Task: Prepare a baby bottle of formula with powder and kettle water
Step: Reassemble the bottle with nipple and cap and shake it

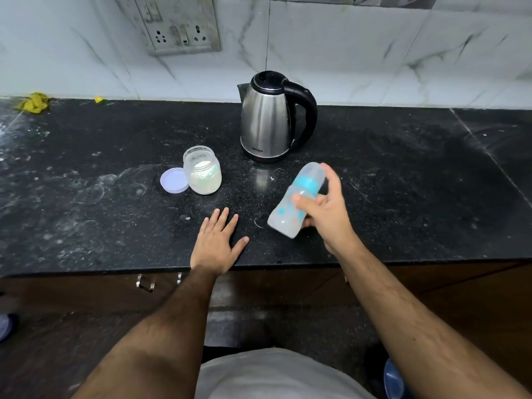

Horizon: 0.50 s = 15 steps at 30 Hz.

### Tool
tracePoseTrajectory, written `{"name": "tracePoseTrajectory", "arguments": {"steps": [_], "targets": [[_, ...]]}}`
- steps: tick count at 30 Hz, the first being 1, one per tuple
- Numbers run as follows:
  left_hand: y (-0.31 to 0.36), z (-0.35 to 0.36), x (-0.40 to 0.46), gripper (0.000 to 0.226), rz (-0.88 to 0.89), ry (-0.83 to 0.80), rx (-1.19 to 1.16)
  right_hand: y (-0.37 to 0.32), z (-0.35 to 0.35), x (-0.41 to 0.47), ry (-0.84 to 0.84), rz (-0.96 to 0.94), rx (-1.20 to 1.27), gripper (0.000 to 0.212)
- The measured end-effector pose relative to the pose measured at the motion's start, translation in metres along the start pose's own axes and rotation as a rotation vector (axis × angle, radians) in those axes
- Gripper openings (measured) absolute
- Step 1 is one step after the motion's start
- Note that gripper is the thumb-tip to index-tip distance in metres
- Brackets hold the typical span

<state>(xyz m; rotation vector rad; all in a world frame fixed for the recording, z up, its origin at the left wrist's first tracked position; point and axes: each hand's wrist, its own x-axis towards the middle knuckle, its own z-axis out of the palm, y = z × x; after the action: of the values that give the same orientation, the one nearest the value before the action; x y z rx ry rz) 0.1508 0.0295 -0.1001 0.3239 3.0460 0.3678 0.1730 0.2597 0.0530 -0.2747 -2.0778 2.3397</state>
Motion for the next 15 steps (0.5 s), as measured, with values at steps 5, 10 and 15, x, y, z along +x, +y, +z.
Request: {"name": "tracePoseTrajectory", "arguments": {"steps": [5,10,15], "targets": [[0.0005,-0.0003,-0.0002,0.073,-0.001,-0.004,0.002,0.0047,-0.0003,0.0012,0.04,0.018,-0.001,0.082],[0.0001,0.0004,-0.0001,0.072,0.005,0.003,-0.003,0.0069,-0.0018,0.0029,0.12,0.004,0.081,0.079],[-0.0004,0.0011,0.0005,0.077,0.007,0.006,-0.009,0.0079,0.0048,-0.0045,-0.034,0.03,-0.024,0.081]]}}
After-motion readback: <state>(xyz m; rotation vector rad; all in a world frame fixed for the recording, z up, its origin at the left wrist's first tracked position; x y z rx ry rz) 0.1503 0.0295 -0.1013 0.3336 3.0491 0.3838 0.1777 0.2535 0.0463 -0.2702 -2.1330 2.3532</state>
